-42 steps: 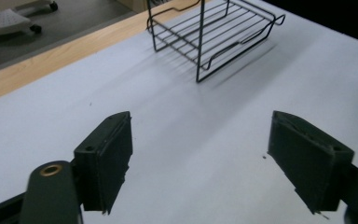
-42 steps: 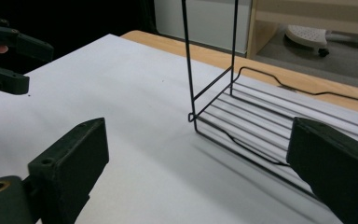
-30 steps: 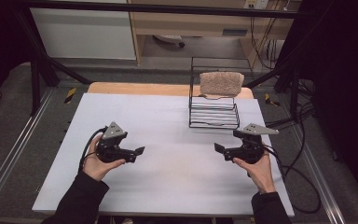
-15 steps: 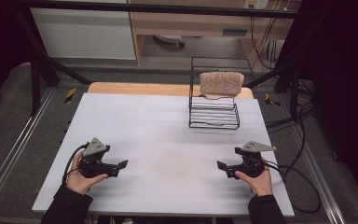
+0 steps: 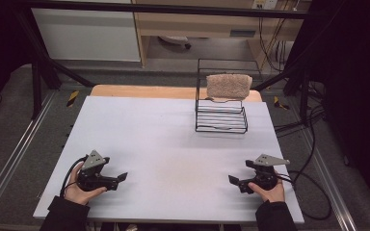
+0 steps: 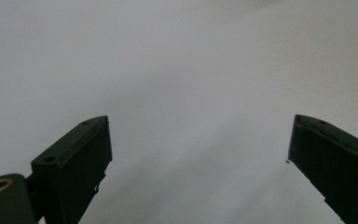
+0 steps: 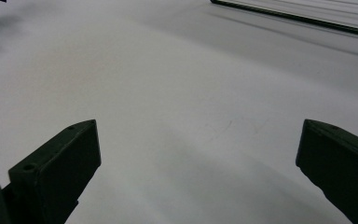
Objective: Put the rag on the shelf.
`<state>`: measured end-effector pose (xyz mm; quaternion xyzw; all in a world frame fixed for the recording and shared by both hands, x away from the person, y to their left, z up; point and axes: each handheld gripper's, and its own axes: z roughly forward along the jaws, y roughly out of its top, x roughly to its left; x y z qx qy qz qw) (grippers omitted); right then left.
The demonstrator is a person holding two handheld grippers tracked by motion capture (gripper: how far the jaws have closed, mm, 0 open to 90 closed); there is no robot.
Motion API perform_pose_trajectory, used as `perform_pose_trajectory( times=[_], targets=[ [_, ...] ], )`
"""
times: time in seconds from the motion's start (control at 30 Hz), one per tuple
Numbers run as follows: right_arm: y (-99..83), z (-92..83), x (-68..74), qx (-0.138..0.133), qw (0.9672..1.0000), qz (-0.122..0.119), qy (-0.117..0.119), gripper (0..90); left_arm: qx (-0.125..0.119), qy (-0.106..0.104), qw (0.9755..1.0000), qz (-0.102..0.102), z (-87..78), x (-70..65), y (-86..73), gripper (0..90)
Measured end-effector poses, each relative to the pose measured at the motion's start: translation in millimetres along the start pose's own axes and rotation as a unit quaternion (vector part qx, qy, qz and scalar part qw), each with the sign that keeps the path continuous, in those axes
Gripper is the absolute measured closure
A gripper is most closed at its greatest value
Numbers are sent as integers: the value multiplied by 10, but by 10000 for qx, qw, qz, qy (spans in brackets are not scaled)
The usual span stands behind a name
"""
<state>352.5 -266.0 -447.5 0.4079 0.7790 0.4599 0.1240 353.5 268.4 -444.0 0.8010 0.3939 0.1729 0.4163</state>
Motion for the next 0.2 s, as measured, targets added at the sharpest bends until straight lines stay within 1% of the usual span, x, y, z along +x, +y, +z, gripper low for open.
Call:
perform_pose_trajectory(
  times=[0.2],
  targets=[
    [0, -1, -3, -12, 10000, -17, -12, 5, 10, 7, 10000, -36, 1, 9, -17, 59]
  ],
)
